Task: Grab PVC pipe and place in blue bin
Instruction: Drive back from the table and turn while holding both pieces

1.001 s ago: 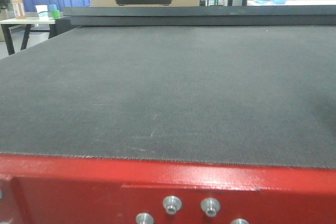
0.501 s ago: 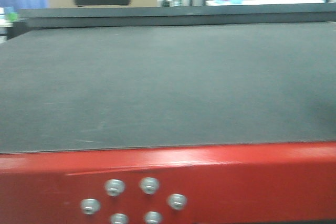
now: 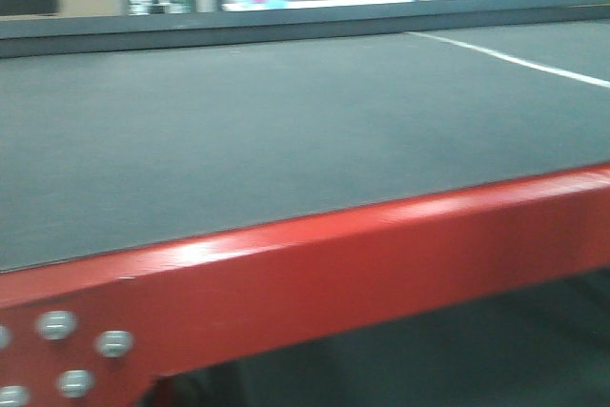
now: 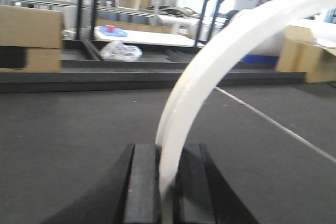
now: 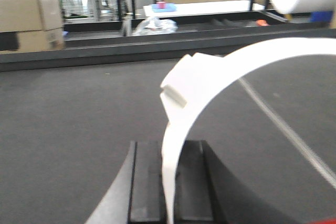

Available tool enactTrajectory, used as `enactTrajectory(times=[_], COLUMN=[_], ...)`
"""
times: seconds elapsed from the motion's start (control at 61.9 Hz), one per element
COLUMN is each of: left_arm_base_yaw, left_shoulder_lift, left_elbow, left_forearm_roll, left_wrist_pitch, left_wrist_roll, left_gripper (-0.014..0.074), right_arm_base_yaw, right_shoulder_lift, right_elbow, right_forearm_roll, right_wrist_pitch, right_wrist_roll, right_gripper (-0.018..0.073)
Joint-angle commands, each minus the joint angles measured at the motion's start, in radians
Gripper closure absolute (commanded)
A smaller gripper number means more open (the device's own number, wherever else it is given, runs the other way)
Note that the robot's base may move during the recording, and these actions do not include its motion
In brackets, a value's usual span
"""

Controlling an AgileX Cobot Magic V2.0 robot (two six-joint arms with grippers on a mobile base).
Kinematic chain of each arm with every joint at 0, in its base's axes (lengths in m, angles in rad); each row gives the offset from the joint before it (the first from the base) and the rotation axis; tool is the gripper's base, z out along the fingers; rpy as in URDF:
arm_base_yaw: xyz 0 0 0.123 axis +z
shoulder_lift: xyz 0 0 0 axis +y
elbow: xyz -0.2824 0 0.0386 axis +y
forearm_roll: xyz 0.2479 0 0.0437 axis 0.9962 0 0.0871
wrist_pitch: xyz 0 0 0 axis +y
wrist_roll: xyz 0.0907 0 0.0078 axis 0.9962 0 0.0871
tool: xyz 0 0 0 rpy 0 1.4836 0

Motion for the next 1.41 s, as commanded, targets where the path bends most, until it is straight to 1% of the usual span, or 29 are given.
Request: enactTrajectory(times=[0.0, 1.389], left_arm_base_yaw=[-0.005, -0.005], left_shoulder_lift=[-0.004, -0.004], left_elbow=[0.001, 0.001], left_forearm_roll=[0.0, 0.0], left_wrist_pitch=[-0.028, -0.028], left_wrist_roll=[-0.001, -0.001], left_gripper=[0.0707, 0.0707], right_arm_base_yaw=[-0.001, -0.001], right_shoulder_lift=[-0.005, -0.005], right_elbow=[0.0, 0.0], right_forearm_roll=[-0.012, -0.012], right_wrist_pitch=[-0.026, -0.026], right_wrist_roll=[-0.005, -0.005], right_gripper=[0.0718, 0.0718])
